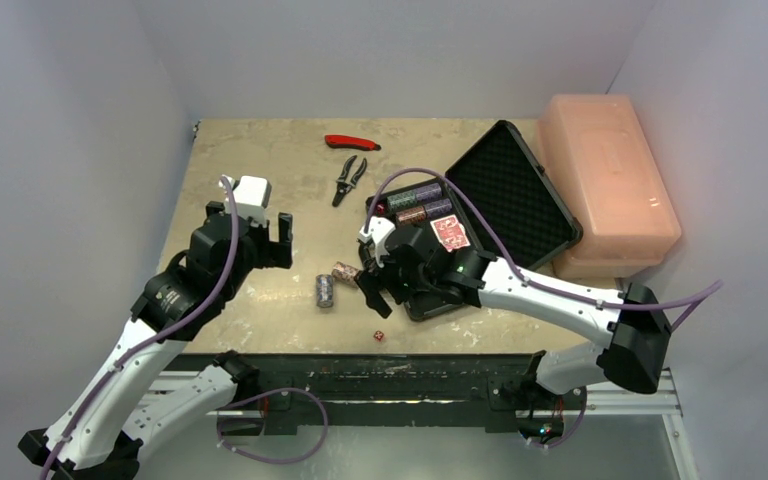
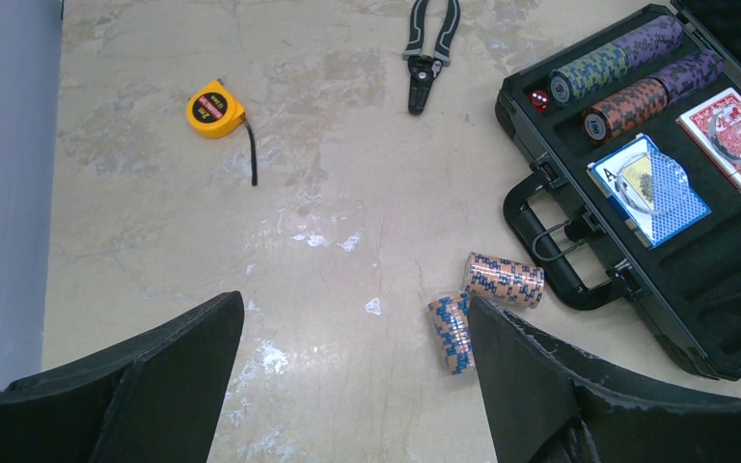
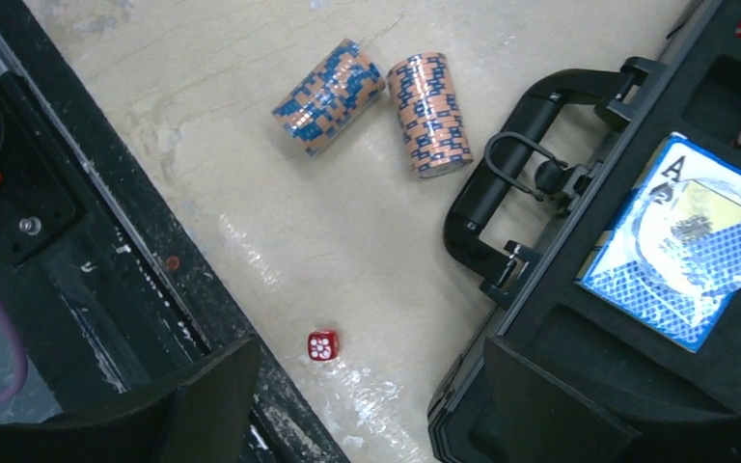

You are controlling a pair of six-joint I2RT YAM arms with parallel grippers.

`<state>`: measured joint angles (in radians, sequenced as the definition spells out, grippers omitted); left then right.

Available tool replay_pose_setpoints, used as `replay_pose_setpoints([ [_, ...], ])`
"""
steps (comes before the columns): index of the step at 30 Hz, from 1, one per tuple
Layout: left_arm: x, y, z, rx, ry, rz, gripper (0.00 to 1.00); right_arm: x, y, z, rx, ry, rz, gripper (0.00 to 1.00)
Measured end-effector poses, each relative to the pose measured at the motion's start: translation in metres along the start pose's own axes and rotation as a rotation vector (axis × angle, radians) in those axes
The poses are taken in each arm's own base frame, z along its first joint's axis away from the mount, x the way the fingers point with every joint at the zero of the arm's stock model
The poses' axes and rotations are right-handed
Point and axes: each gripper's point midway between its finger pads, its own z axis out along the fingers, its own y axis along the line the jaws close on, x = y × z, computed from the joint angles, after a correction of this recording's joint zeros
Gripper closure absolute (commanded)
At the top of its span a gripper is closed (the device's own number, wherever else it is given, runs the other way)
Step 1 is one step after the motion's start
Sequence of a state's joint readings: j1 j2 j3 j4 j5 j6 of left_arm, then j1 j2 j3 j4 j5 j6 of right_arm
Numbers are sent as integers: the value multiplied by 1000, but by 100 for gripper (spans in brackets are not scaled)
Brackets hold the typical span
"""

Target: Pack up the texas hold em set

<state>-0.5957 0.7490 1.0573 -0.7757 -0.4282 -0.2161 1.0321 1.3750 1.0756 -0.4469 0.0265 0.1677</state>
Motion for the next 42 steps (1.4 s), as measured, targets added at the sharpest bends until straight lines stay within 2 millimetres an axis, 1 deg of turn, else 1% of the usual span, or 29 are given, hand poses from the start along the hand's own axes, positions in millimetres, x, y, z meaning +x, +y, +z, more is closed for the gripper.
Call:
replay_pose_setpoints([
  [4, 0, 0, 1, 0, 2, 1, 14, 7, 15, 4, -28, 21, -32, 11],
  [9, 0, 0, 1, 0, 3, 1, 14, 24, 39, 13, -68, 74, -84, 11],
  [15, 0, 0, 1, 0, 3, 1, 14, 42, 58, 23, -96, 128, -130, 11],
  [16, 0, 0, 1, 0, 3, 1, 14, 45, 60, 24, -99, 137, -135, 14],
  [27, 0, 0, 1, 0, 3, 2, 14, 67, 70, 37, -112, 203, -194, 16],
  [34, 0, 0, 1, -1, 3, 1, 14, 71, 74, 40, -121, 208, -206, 18],
  [42, 0, 0, 1, 0, 3, 1, 14, 83, 72, 47, -113, 242, -212, 19],
])
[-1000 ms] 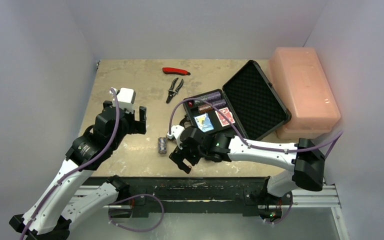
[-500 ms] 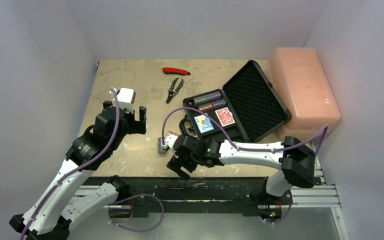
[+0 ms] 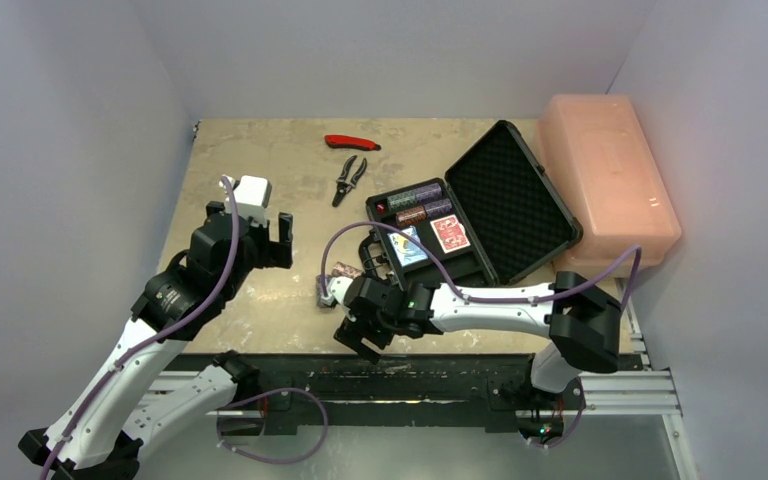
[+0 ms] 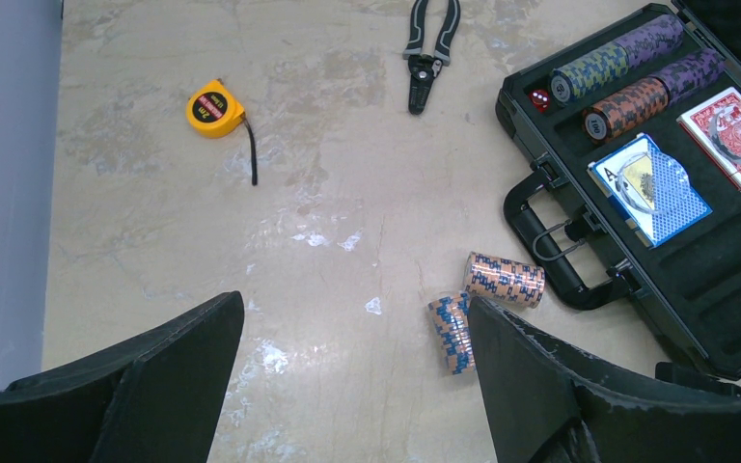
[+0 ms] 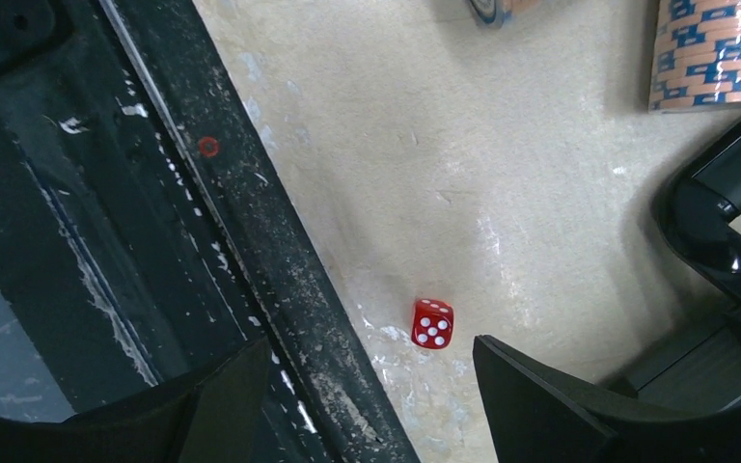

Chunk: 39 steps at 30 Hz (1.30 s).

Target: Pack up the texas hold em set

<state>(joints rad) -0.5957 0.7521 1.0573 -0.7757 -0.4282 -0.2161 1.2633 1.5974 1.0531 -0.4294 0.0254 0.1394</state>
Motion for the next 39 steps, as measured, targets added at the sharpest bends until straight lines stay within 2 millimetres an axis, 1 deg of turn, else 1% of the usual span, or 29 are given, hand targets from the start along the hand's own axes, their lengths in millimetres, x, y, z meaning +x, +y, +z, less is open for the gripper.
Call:
replay_pose_setpoints([
  [1, 0, 0, 0, 0, 0, 0, 14, 1, -2, 2, 10, 5, -1, 25],
  [2, 0, 0, 0, 0, 0, 0, 14, 3, -3, 4, 16, 12, -2, 27],
  [9, 0, 0, 0, 0, 0, 0, 14, 16, -9, 20, 55, 65, 12, 35],
  [17, 0, 0, 0, 0, 0, 0, 14, 19, -13, 24, 83, 72, 34, 41],
  [23, 0, 0, 0, 0, -1, 0, 14, 24, -16, 31, 100, 90, 38, 45],
  [33, 0, 0, 0, 0, -1, 0, 14, 21, -21, 32, 133, 74, 52, 50],
  [39, 0, 0, 0, 0, 0, 0, 14, 22, -24, 32, 142, 77, 60, 52],
])
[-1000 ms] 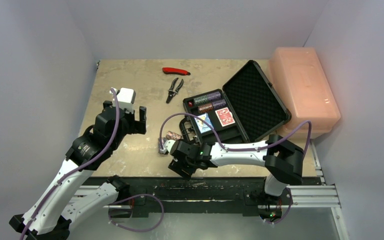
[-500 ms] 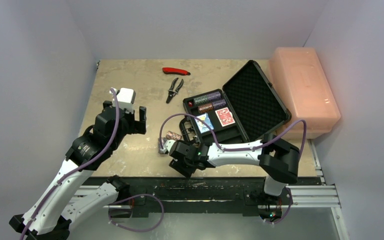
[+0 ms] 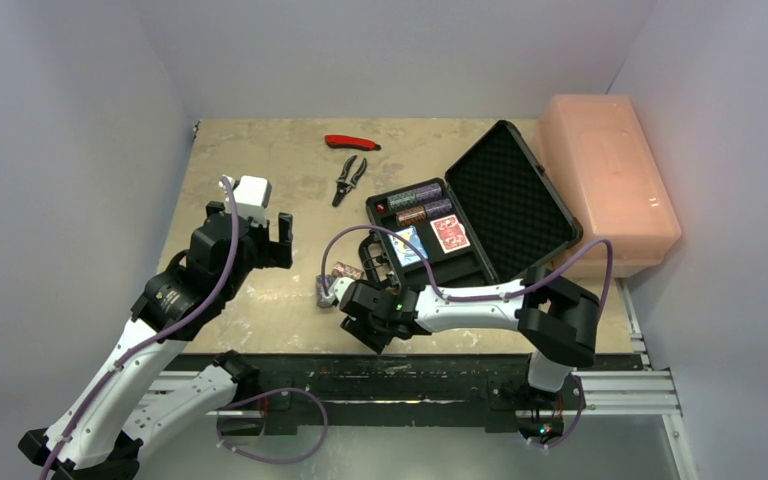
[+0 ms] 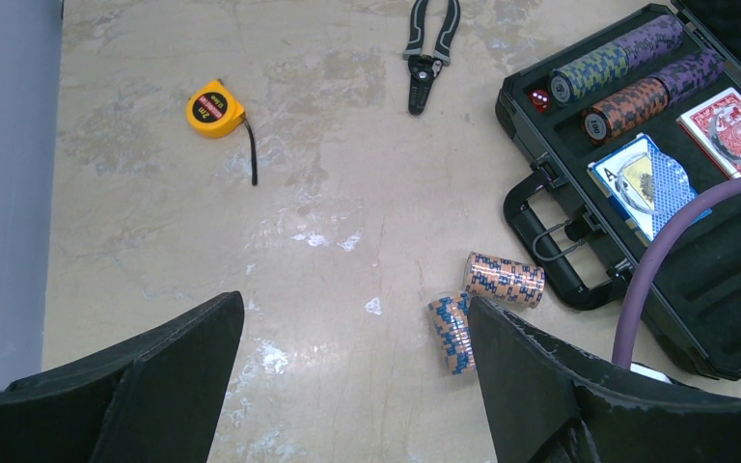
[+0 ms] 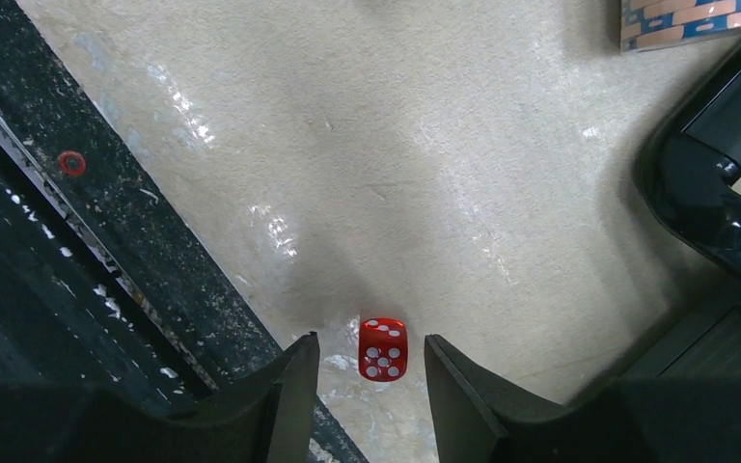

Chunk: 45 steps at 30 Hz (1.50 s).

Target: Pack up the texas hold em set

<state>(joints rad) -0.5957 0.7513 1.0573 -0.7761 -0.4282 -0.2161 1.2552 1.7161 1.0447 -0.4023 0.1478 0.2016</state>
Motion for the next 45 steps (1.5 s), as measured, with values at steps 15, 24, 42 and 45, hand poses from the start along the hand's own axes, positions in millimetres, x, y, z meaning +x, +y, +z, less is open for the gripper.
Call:
replay_pose_setpoints([
  [15, 0, 0, 0, 0, 0, 0, 14, 6, -3, 2, 5, 13, 10, 64],
  [24, 0, 0, 0, 0, 0, 0, 14, 6, -2, 2, 2, 14, 12, 91],
  [42, 1, 0, 1, -2, 4, 2, 14, 5, -2, 1, 5, 12, 28, 100],
  [45, 1, 0, 2, -4, 7, 3, 14, 4, -2, 1, 5, 9, 35, 100],
])
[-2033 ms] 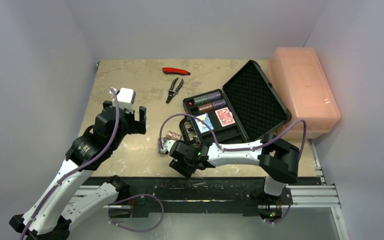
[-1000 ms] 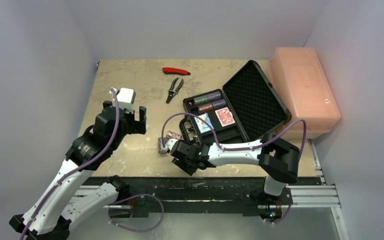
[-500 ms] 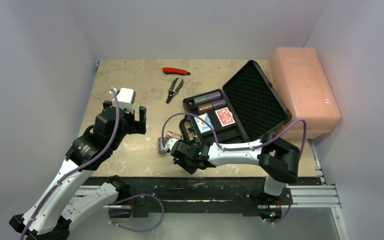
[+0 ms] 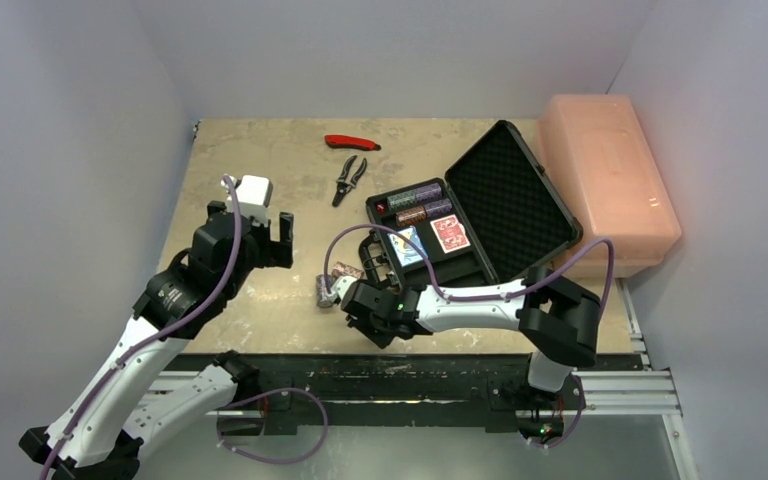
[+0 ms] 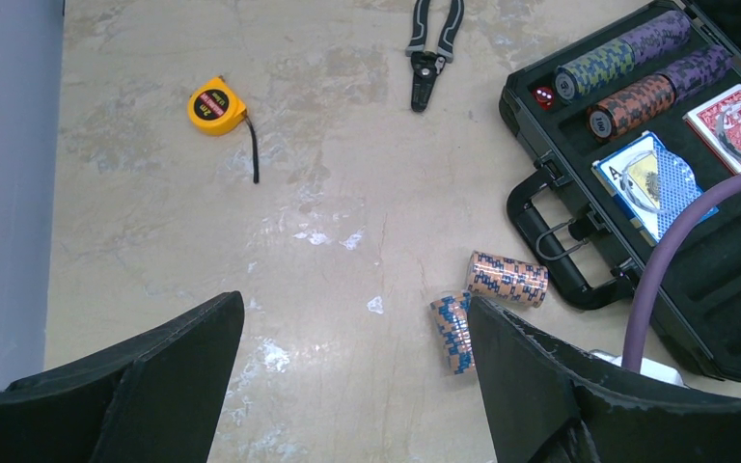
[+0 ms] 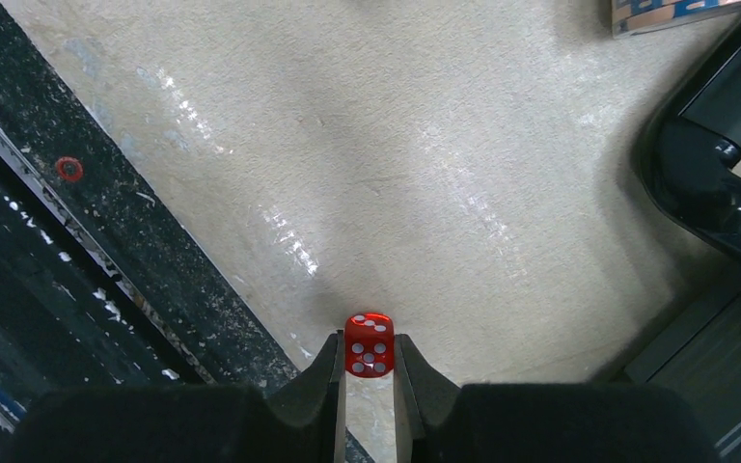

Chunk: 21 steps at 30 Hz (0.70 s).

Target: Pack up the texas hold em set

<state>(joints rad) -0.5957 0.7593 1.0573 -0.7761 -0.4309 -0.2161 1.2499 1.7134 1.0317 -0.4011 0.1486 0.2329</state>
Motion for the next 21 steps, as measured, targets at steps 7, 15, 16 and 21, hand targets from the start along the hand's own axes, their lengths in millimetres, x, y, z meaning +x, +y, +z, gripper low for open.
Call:
replay_pose_setpoints([
  [7, 0, 1, 1, -5, 2, 1, 14, -16, -4, -16, 18, -72, 30, 100],
  [15, 0, 1, 0, -6, 0, 1, 14, -40, -16, -35, 83, -181, 96, 100],
  [16, 0, 1, 0, -5, 0, 0, 14, -40, -18, -36, 91, -186, 104, 100],
  [21, -1, 2, -1, -7, -6, -2, 14, -44, -28, -38, 151, -210, 144, 100],
])
